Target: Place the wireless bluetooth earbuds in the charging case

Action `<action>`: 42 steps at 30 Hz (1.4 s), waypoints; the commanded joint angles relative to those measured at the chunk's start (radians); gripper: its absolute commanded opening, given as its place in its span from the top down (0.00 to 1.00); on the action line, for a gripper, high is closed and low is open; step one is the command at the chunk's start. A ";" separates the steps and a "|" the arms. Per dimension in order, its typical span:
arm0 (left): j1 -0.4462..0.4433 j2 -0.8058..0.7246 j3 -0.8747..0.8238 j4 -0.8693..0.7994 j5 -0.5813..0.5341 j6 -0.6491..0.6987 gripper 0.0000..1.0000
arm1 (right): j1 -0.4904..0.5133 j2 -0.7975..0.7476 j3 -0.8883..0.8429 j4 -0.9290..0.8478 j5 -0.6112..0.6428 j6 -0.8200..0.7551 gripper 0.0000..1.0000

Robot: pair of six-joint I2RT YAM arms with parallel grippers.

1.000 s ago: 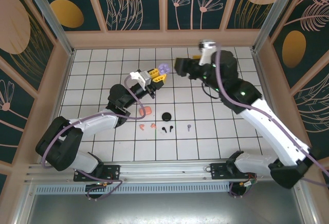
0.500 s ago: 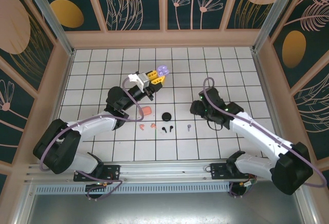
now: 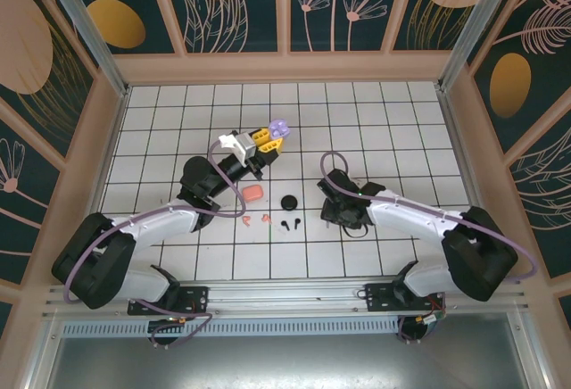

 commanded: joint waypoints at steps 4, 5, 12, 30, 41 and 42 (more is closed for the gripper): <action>-0.007 -0.032 -0.007 0.061 -0.009 -0.021 1.00 | 0.030 0.074 0.048 0.010 0.053 0.027 0.52; -0.007 -0.031 -0.007 0.063 -0.009 -0.020 1.00 | 0.032 0.083 0.053 0.013 0.054 0.024 0.53; -0.007 -0.034 -0.009 0.066 -0.010 -0.018 1.00 | 0.039 0.140 0.086 0.026 0.047 0.008 0.54; -0.006 -0.035 -0.006 0.065 -0.012 -0.016 1.00 | 0.066 0.213 0.091 0.038 0.061 0.004 0.61; -0.006 -0.036 -0.001 0.055 -0.010 -0.014 1.00 | 0.066 0.240 0.101 0.045 0.064 -0.013 0.68; -0.007 -0.035 -0.001 0.055 -0.010 -0.015 1.00 | 0.066 0.240 0.100 0.047 0.064 -0.013 0.69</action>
